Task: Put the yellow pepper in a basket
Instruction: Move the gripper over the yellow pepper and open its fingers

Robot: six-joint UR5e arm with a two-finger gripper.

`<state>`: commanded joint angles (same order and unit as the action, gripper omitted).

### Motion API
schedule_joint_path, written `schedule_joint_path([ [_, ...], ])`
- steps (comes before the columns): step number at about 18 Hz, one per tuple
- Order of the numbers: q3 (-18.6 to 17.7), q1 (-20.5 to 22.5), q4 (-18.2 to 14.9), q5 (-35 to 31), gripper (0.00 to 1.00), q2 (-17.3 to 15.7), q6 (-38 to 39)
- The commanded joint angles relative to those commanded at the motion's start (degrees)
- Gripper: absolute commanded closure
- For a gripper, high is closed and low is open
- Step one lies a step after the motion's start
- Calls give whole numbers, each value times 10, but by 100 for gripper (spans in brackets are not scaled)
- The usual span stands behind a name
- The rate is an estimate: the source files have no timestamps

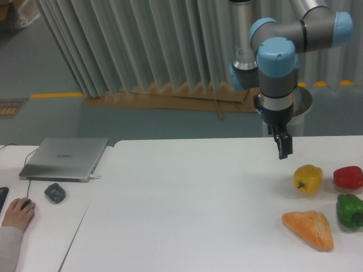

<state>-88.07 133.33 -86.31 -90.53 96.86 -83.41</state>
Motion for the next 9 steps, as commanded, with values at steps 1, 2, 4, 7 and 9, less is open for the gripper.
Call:
schedule_joint_path([
  [1,0,-1,-1,-2,0,0,0],
  [2,-1,-1,0,-2,0,0,1],
  [4,0,-2,0,-2,0,-1,2],
  [7,0,1,4,-2,0,-2,2],
  [9,0,6,4,-1,0,-4,1],
])
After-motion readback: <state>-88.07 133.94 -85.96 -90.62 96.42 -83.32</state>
